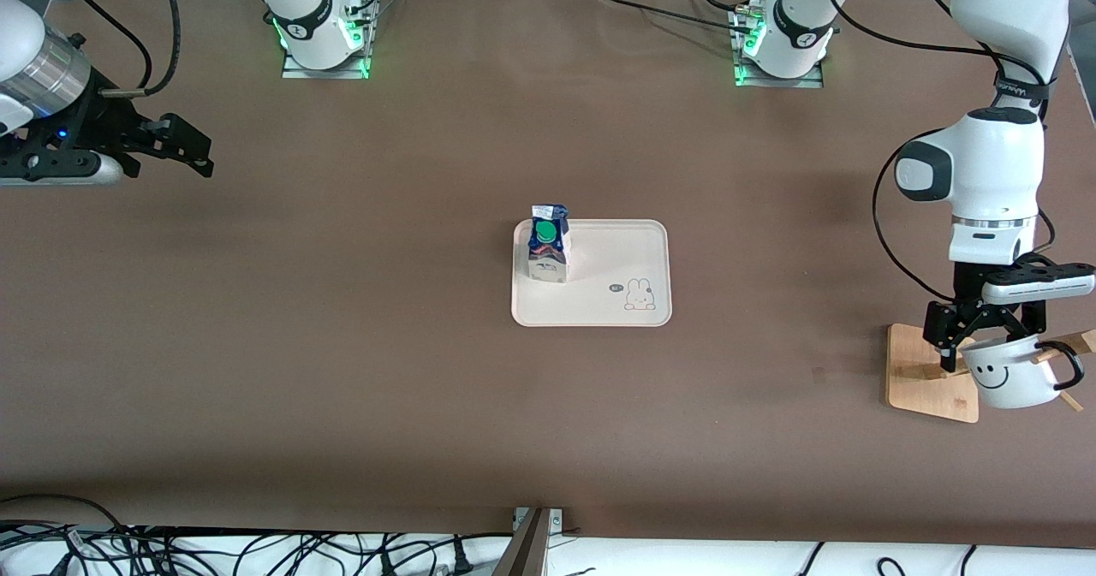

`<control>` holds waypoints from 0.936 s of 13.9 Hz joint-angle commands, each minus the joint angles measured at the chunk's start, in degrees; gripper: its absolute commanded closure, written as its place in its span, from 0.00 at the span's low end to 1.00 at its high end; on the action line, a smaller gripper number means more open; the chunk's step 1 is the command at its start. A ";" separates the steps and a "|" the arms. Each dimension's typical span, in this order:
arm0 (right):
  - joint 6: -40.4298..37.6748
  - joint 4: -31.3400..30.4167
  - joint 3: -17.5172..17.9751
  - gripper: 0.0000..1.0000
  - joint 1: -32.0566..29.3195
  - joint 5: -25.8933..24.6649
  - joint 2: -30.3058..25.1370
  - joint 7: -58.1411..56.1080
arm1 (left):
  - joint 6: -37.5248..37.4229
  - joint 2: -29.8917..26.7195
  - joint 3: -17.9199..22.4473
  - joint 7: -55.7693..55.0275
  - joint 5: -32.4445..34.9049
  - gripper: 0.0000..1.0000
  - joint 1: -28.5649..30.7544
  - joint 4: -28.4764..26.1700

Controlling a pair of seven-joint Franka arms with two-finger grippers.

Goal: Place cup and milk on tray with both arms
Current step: 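Lower the left gripper to the mug rim and grasp it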

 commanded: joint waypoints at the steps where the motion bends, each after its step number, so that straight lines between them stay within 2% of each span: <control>1: -0.62 1.23 0.34 0.00 -0.58 0.07 0.55 0.07 | 0.44 0.85 0.54 0.76 -1.58 0.00 0.21 3.00; 5: -0.62 1.23 0.34 0.00 -0.58 0.07 0.55 0.07 | 0.44 0.76 0.54 0.50 -1.84 0.00 0.30 3.97; 7: -0.53 1.23 0.34 0.00 -0.49 0.07 0.55 0.07 | 0.44 1.02 0.54 0.50 -4.90 0.00 0.22 3.97; 8: -0.53 1.23 0.34 0.00 -0.49 0.07 0.55 0.15 | 0.44 1.11 0.46 0.50 -6.40 0.05 0.13 3.97; 9: -0.45 1.23 0.34 0.00 -0.49 0.07 0.55 0.15 | 0.44 1.20 0.37 0.50 -6.68 0.22 0.13 3.54; 10: -0.45 1.23 0.34 0.00 -0.58 0.07 0.63 0.15 | 0.44 1.55 0.28 0.33 -6.77 0.33 0.04 3.27; 11: -0.45 1.23 0.25 0.00 -0.58 0.07 0.64 0.24 | 0.36 1.64 0.19 -0.11 -6.77 0.49 0.04 2.84; 12: -0.45 1.23 0.25 0.00 -0.58 0.07 0.64 0.15 | 0.44 1.55 -0.07 -0.11 -6.77 0.68 -0.13 1.87; 13: -0.45 1.23 0.25 0.00 -0.58 0.07 0.64 0.24 | 0.44 1.73 -0.16 -0.20 -6.77 0.81 -0.40 1.26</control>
